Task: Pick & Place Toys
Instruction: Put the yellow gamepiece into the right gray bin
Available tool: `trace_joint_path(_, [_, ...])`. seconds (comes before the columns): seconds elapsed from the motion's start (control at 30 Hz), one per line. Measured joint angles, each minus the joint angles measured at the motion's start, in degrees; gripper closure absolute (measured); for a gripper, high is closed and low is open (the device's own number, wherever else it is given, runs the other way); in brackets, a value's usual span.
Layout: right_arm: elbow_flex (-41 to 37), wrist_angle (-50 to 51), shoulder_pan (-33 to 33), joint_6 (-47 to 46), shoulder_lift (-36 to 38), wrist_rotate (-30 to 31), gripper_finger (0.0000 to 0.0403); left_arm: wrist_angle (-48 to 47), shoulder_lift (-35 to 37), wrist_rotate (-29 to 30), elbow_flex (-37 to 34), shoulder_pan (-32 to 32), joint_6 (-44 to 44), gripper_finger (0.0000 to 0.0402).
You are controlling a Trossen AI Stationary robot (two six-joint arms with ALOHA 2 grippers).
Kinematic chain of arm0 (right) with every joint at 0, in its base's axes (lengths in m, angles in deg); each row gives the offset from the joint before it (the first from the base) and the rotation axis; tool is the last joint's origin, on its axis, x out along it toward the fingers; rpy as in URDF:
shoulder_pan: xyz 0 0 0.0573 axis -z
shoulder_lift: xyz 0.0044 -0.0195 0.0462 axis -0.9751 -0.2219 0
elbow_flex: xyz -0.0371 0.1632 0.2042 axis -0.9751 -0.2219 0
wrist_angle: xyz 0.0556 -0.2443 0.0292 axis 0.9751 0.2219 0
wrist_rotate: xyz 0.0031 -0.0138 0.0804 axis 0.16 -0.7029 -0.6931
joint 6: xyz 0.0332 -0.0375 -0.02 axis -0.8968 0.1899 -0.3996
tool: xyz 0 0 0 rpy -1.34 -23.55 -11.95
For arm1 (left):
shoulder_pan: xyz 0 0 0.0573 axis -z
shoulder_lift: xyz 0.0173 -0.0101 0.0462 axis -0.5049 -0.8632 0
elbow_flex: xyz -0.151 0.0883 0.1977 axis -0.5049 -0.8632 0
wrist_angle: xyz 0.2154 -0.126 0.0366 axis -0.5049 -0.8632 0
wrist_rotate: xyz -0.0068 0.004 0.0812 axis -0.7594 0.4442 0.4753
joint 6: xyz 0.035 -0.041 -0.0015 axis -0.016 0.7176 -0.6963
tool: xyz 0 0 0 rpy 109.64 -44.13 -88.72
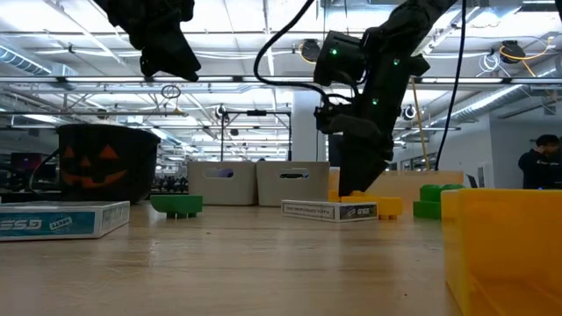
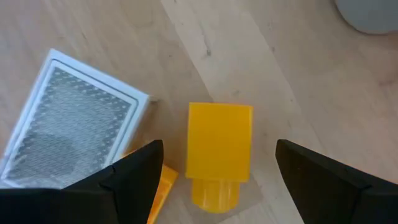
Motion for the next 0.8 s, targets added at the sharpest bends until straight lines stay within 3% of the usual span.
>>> trace_joint_path(0.27, [0.0, -0.6, 0.0, 0.0, -0.9, 1.9, 0.0135, 0.0, 0.0, 0.0, 0.0, 0.0, -0.1, 0.0254])
trace_joint_path(0.8, [0.0, -1.3, 0.3, -0.5, -0.8, 3.2, 0.027, 0.0, 0.0, 0.2, 0.0, 0.0, -1.1, 0.0254])
